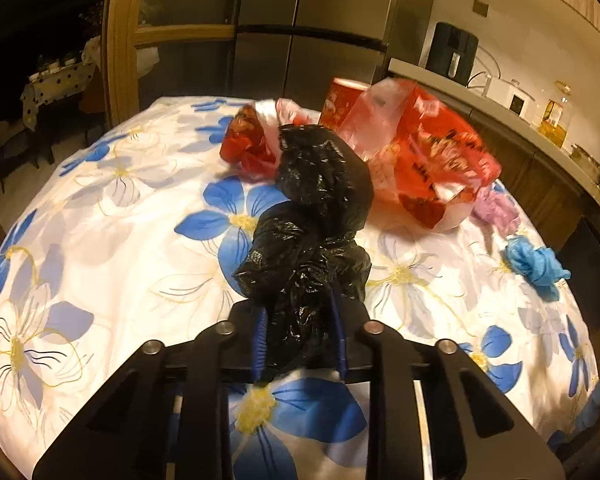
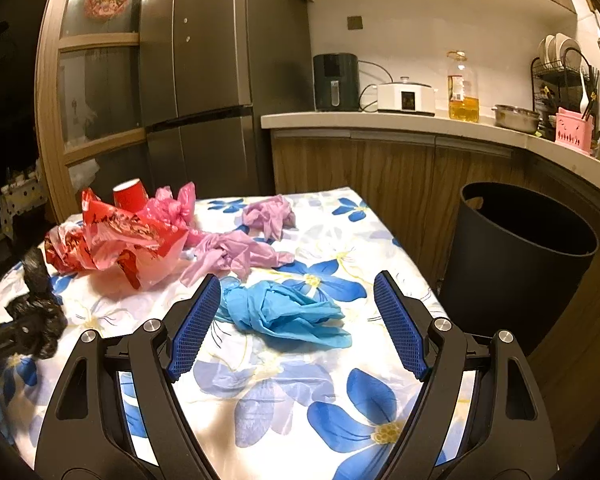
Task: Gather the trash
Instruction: 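Grasp the black plastic bag with the left tool, then grasp the blue glove with the right tool while the left tool lifts the black bag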
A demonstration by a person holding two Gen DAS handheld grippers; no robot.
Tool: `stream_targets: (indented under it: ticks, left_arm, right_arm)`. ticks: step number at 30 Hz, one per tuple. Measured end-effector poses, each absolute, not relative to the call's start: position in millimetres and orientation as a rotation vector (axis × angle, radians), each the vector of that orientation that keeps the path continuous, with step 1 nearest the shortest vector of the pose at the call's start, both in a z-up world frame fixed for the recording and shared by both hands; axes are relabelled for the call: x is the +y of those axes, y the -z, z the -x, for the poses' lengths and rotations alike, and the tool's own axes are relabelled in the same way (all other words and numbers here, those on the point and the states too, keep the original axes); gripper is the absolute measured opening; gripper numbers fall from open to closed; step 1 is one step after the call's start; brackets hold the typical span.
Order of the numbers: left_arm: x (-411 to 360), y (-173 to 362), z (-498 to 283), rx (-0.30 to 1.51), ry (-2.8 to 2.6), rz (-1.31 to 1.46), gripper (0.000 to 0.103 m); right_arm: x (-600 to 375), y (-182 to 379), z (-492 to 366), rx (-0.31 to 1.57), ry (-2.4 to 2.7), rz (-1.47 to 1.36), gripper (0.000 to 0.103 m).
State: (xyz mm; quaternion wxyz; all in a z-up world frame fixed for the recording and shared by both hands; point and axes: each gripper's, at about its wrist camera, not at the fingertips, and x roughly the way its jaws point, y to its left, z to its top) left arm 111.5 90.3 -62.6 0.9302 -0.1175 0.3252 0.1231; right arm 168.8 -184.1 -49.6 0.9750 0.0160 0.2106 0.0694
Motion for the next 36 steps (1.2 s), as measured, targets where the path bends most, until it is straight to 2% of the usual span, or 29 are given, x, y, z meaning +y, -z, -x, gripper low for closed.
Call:
stream_targets:
  ticks: [8,13,18,28,36]
  left_arm:
    - [70.5,28.9,-92.0,0.548,-0.201,0.238,0.025]
    - [65.6,22.6,-93.0,0.533,-0.18,0.23,0.025]
    - [63.6,25.2,-96.3,0.544,-0.176,0.229,0.025]
    - [61.2,26.1,-97.0,0.547,-0.174,0.227,0.025]
    - [58.3,27.3,-97.3,0.554,-0.175,0.221,0.025]
  right_arm:
    - [-171.3,64.6,-195.9,0.511,-0.155,-0.011,0.075]
    - [-168.5,75.5,-210.4,0.585,-0.157,-0.006,0.063]
    - [-168.8,83.3,-217.8,0.633,-0.16,-0.014,0.055]
    - [-163.9,86.5,-221.8,0.658,-0.192,0.0,0.032]
    - [-161.6,86.8,-222.4,0.662,-0.196,0.006,0.019]
